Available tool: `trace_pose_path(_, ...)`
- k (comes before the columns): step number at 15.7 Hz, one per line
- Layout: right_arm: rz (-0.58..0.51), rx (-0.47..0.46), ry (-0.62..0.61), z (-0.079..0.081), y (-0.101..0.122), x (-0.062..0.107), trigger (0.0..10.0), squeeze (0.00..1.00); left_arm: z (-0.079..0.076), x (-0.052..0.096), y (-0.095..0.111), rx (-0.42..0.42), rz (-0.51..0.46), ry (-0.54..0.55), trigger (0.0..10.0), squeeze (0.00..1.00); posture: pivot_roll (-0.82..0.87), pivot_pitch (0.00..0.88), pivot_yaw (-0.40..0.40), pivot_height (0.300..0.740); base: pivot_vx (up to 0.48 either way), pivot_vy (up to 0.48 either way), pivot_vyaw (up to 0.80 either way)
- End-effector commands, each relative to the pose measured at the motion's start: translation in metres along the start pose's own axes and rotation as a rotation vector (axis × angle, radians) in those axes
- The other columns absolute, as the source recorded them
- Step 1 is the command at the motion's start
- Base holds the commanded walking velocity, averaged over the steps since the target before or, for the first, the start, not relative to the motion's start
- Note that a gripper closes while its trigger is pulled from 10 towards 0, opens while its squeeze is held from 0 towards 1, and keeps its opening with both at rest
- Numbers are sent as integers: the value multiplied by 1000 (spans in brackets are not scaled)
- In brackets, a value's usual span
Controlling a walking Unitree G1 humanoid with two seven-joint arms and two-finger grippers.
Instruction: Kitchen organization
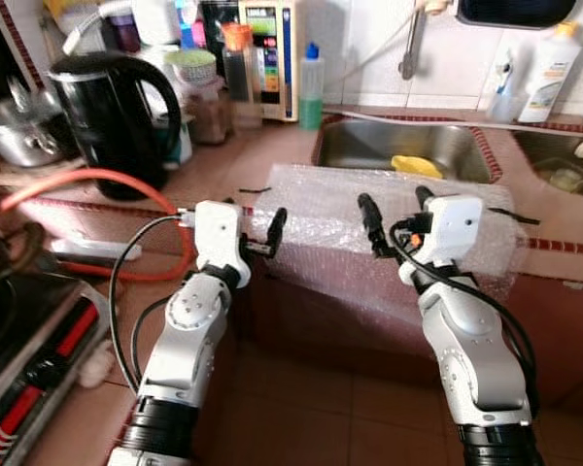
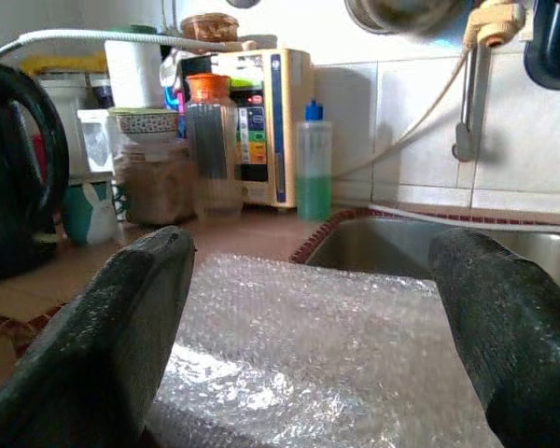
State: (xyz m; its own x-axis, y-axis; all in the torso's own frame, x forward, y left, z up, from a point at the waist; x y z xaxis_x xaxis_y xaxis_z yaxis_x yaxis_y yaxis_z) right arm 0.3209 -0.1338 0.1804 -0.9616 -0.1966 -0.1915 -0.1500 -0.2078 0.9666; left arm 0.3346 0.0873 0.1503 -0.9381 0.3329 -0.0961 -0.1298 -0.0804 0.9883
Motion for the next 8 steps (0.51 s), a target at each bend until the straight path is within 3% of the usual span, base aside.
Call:
trace_pose_path(1, -5, 3, -5, -1, 2, -1, 10000, 0, -2, 0, 1, 5, -6, -16, 10000, 0, -64, 0, 53, 740, 0, 0, 0)
trace_pose_path(3, -4, 2, -6, -1, 2, -1, 10000, 0, -3, 0, 1, 10, -5, -25, 10000, 0, -65, 0, 55, 740, 0, -126, 0)
trace_pose_path(8, 8, 7, -17, -3, -2, 2, 10000, 0, -6, 1, 0, 25, -5, -46, 10000, 0, -72, 0, 62, 740, 0, -480, 0)
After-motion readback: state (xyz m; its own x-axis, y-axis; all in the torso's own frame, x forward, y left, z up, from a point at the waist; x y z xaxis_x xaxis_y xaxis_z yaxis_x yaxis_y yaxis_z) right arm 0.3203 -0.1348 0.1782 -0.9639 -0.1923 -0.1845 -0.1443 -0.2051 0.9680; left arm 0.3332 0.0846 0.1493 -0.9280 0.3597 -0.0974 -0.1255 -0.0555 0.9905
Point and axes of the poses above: a point about 5 cm out from each wrist's last joint towards the gripper, its own x axis pointing back from the gripper into the wrist, its own y axis along the axis of the wrist's last joint, z = x × y, the point moved 2 cm from there along -x, pointing out of the wrist towards the gripper, and after that the axes turned 9 degrees about -x, right-handed, at the moved point
